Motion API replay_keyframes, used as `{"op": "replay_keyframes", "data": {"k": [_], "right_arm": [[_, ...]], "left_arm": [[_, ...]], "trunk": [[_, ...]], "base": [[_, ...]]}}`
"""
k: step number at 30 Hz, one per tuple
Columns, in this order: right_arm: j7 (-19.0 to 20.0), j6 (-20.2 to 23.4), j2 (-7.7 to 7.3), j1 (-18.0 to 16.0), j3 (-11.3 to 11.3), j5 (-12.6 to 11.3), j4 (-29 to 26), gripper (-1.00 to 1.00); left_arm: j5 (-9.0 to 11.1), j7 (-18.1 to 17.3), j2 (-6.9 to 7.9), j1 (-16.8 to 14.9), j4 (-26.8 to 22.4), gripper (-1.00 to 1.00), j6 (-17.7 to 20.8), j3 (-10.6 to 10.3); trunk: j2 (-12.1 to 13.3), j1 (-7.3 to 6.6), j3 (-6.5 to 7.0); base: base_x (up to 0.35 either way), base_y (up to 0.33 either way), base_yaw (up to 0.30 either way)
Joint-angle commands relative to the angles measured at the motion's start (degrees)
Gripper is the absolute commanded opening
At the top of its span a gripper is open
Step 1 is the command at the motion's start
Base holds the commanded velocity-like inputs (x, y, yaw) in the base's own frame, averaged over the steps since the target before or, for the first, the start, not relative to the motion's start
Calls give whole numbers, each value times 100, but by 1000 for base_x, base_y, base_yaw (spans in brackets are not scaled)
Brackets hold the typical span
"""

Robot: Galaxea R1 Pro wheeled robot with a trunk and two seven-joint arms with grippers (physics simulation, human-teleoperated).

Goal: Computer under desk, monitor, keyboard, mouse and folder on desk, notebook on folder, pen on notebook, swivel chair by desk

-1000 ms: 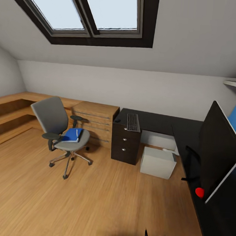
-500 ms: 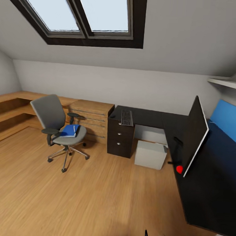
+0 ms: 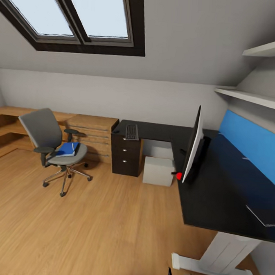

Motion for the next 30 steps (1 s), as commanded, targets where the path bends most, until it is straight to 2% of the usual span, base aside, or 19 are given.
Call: {"op": "replay_keyframes", "data": {"k": [1,11,12,13,19,20,23,24,28,30], "right_arm": [[-35,-12,2,-6,50,-21,8,100],[-33,-11,-25,-6,55,-21,0,100],[-32,-11,-54,-6,56,-21,-6,100],[-37,-7,-154,-6,44,-30,-31,100],[-47,2,-362,-6,7,-60,-195,100],[-85,4,-468,-6,-81,-73,-454,100],[-121,6,-553,-6,-250,-107,-667,100],[-133,15,-605,-6,-406,-149,-811,100],[-146,152,-699,-6,-676,-218,-1112,100],[-150,407,-766,-6,-792,-240,-1394,100]], "left_arm": [[60,33,5,-3,-3,100,-32,-35],[57,36,6,-3,-3,100,-32,-35],[53,39,11,-3,-3,100,-32,-35],[51,43,38,-3,-3,100,-32,-31],[52,48,124,-3,-17,100,-32,55],[52,46,143,-3,-37,100,-35,254],[52,42,153,-3,-53,100,-59,463],[52,40,155,-5,-61,100,-83,598],[52,38,156,-4,-68,100,-115,783],[52,37,155,-4,-71,100,-126,847]], "trunk": [[-4,-3,-6],[-4,-3,-6],[-4,-3,-6],[-4,-3,-6],[-4,-3,-6],[-4,-3,-6],[-4,-3,-6],[-4,-3,-6],[-4,-3,-6],[-4,-3,-6]], "base": [[-302,-186,-19],[-180,-270,-6],[-37,-330,-1],[-15,-339,0],[-7,-343,0],[-1,-345,0],[-1,-346,0],[0,-346,0],[0,-326,0],[0,-192,0]]}}
